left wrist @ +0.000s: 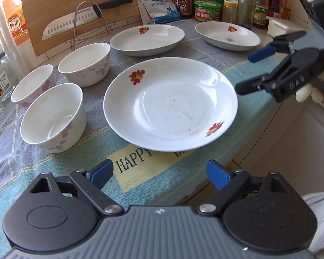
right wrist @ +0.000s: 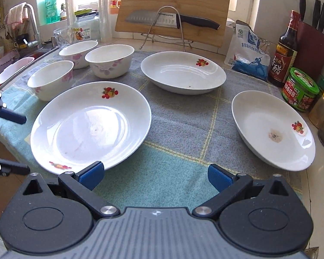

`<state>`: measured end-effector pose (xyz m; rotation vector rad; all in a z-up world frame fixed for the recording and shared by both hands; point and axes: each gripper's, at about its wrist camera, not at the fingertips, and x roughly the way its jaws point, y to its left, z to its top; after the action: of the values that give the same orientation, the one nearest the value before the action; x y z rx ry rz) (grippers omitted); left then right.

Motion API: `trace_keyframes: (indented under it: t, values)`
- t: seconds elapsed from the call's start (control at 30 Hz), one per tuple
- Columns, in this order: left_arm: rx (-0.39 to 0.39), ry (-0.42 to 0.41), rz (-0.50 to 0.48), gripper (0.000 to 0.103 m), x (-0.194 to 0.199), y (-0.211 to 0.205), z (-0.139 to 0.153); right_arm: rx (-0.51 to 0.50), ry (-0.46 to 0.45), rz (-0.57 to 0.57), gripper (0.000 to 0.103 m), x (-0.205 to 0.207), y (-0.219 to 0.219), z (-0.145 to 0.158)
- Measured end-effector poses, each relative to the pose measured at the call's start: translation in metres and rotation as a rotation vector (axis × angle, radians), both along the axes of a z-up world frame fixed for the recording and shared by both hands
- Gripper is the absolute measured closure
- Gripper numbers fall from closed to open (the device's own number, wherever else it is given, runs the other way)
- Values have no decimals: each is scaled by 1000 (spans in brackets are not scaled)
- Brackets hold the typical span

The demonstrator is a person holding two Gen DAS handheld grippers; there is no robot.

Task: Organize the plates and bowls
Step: 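Move the right tool to the flower-print plate rim and close on it, then lift the flower-print plate with the right tool and carry it toward the stained plate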

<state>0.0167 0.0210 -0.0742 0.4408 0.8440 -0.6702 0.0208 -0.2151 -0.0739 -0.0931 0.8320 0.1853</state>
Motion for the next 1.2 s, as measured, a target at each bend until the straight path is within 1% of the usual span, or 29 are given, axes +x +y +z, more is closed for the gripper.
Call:
trace_keyframes:
  t: [0.07, 0.17, 0.23, 0.3, 0.43, 0.57, 0.67, 0.73, 0.9, 1.07, 1.2]
  values:
    - [9, -17, -21, 10, 3, -1, -6, 47, 9, -18, 0, 10, -2, 3]
    - [3, -19, -49, 10, 10, -3, -12, 138, 68, -22, 0, 30, 1, 0]
    - [-19, -20, -68, 10, 16, -1, -14, 174, 108, -7, 0, 42, 7, -6]
    - [-40, -8, -75, 8, 21, 0, -15, 183, 146, 8, 0, 52, 14, -12]
    - [-94, 30, -76, 4, 33, 5, -20, 176, 200, 25, 0, 66, 30, -20]
    - [-106, 21, -92, 1, 35, 5, -23, 139, 234, 15, 0, 74, 41, -20]
    - [-117, 10, -104, 1, 36, 5, -24, 77, 274, 26, 0, 79, 50, -20]
    - [-121, 6, -111, 0, 38, 5, -25, 9, 302, 36, 0, 82, 58, -21]
    - [-127, 0, -120, 0, 38, 6, -27, -2, 363, 16, 0, 92, 61, -20]
    - [-148, -19, -120, 0, 35, 10, -30, -2, 364, -5, 0, 93, 63, -21]
    - [-163, -34, -112, 0, 32, 13, -33, 7, 357, 83, 0, 97, 68, -20]
